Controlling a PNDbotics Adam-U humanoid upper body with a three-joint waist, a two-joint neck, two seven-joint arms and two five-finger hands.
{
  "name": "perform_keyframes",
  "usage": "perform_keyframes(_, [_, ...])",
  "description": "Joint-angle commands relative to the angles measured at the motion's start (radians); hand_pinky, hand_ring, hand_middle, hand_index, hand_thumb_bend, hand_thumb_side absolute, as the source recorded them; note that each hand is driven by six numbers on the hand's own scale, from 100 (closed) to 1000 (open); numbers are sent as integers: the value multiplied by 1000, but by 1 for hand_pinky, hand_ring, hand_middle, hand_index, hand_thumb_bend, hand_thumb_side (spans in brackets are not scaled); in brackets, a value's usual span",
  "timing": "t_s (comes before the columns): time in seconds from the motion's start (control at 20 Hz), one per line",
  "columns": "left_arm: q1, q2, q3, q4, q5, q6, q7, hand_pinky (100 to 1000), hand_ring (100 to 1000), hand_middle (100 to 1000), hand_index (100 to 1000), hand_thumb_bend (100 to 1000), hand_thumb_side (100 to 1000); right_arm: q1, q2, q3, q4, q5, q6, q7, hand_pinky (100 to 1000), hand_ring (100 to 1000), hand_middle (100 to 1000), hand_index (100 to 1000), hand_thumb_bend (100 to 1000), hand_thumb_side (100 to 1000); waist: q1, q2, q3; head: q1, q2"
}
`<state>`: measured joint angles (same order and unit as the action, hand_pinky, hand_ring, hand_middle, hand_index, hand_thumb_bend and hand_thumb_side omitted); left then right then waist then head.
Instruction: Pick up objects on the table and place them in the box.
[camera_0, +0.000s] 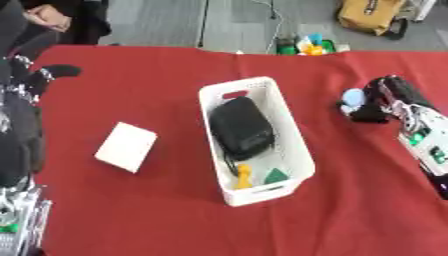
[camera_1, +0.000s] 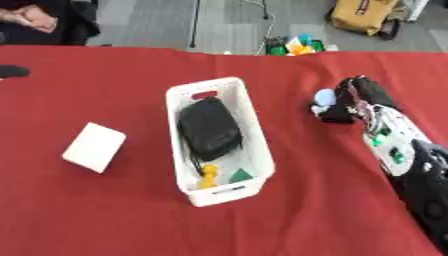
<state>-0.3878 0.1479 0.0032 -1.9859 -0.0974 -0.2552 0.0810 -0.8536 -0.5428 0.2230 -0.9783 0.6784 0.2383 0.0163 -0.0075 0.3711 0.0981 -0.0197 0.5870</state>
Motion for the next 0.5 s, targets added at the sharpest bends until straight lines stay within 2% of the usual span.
perform_keyframes(0.05, [-13, 7, 0, -14, 1, 0, 1, 660, 872, 1000, 923, 100, 1000, -4, -15, 7, 8, 15, -3, 11, 834, 713, 395, 549, 394, 498, 2, -23, -3, 5, -2])
perform_keyframes(0.35, [-12, 7, 0, -14, 0, 1, 3, 660, 873, 1000, 923, 100, 1000, -1, -21, 10, 4, 32, -9, 34, 831, 706, 393, 546, 383, 488, -2, -28, -7, 8, 1])
perform_keyframes(0.4, [-12, 7, 0, -14, 0, 1, 4, 659, 873, 1000, 920, 100, 1000, -1, -21, 10, 4, 33, -10, 38, 810, 683, 388, 540, 383, 459, -2, -29, -7, 9, 1])
perform_keyframes(0.5, [-13, 7, 1, -14, 1, 1, 5, 658, 873, 1000, 917, 100, 1000, 1, -21, 10, 4, 37, -11, 48, 799, 681, 389, 541, 382, 458, -2, -30, -8, 9, 0])
